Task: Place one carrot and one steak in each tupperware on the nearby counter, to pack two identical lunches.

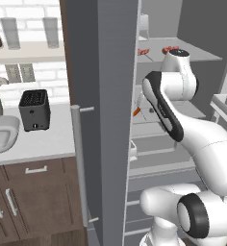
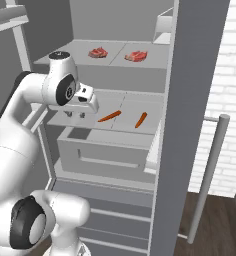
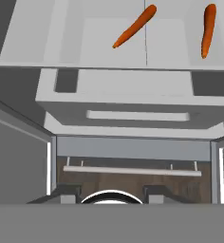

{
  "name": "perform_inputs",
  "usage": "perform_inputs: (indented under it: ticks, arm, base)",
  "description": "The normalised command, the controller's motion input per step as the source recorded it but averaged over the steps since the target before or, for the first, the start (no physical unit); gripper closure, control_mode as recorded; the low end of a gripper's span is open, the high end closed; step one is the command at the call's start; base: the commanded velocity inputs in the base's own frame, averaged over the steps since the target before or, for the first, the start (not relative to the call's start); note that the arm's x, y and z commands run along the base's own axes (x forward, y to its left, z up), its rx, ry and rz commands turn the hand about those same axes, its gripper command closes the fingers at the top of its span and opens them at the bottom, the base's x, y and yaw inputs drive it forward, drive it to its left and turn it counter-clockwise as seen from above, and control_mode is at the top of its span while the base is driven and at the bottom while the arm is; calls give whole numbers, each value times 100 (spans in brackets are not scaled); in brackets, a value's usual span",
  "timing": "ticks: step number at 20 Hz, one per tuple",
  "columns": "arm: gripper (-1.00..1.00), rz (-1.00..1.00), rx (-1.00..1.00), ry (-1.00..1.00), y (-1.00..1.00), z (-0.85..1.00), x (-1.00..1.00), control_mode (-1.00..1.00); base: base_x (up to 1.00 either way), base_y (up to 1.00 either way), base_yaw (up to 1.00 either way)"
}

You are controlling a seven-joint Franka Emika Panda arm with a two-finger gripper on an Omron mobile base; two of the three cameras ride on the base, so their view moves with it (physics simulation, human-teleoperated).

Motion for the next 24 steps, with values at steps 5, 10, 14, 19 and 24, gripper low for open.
perform_inputs:
  ticks: [5, 10, 14, 19, 24]
  arm:
    - [-100, 0, 0, -2, -3, 0, -8, -100]
    - [-100, 0, 0, -26, 0, 31, -2, -100]
    - [-100, 0, 0, -39, 0, 65, 1, -100]
    - [-100, -3, 1, -27, 0, 61, 3, -100]
    - [-100, -26, 6, -3, 0, 58, 6, -100]
  base:
    - [0, 0, 0]
    - [0, 0, 0]
    - [0, 0, 0]
    - [0, 0, 0]
    - [0, 0, 0]
